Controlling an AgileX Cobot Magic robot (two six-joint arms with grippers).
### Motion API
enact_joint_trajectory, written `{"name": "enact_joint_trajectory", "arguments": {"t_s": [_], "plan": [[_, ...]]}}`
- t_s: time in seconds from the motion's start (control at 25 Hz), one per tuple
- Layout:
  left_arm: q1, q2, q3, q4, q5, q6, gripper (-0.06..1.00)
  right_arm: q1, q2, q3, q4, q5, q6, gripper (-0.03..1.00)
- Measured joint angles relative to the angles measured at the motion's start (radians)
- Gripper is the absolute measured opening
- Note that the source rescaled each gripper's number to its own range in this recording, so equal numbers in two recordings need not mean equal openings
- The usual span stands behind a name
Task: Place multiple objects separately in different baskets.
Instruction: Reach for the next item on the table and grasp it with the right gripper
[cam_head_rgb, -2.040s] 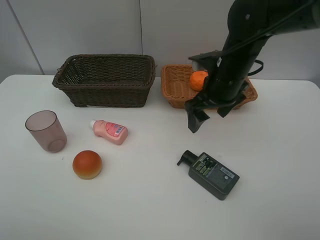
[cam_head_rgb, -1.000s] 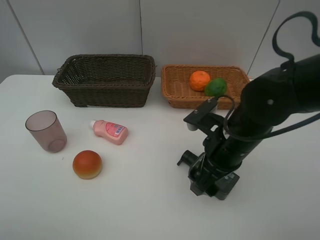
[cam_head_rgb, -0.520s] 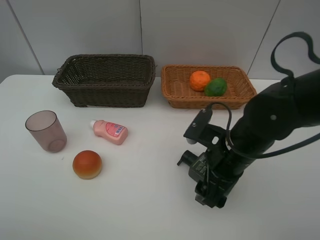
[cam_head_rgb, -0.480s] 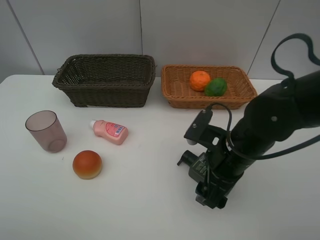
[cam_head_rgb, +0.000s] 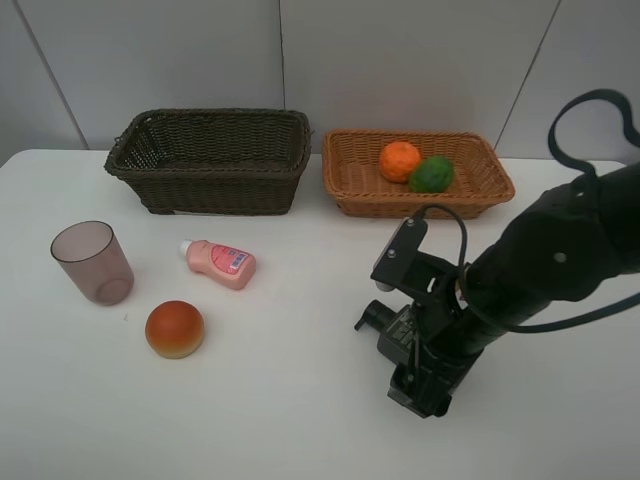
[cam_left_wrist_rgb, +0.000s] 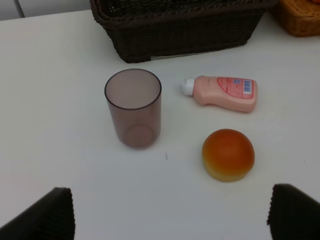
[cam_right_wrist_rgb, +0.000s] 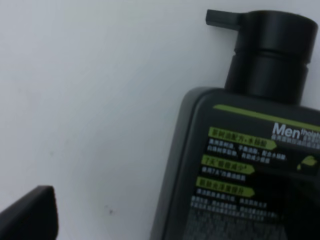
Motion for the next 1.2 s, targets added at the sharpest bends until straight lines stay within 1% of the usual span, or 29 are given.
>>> {"name": "enact_joint_trajectory", "arguments": {"t_s": [0.4, 0.64, 0.88, 1.08, 1.2], "plan": [[0.000, 0.000, 0.000, 0.000, 0.000, 0.000, 1.00, 0.000, 0.000, 0.002, -0.008, 0.004, 0.003, 0.94], [0.000, 0.000, 0.000, 0.000, 0.000, 0.000, 1.00, 0.000, 0.000, 0.002, -0.051, 0.029, 0.058, 0.94], [0.000, 0.000, 0.000, 0.000, 0.000, 0.000, 1.00, 0.004, -0.048, 0.006, -0.051, 0.085, 0.075, 0.94], [0.000, 0.000, 0.000, 0.000, 0.000, 0.000, 1.00, 0.004, -0.073, 0.006, -0.074, 0.089, 0.088, 0.94], [0.000, 0.000, 0.000, 0.000, 0.000, 0.000, 1.00, -0.008, -0.073, 0.006, -0.113, 0.086, 0.136, 0.94]]}}
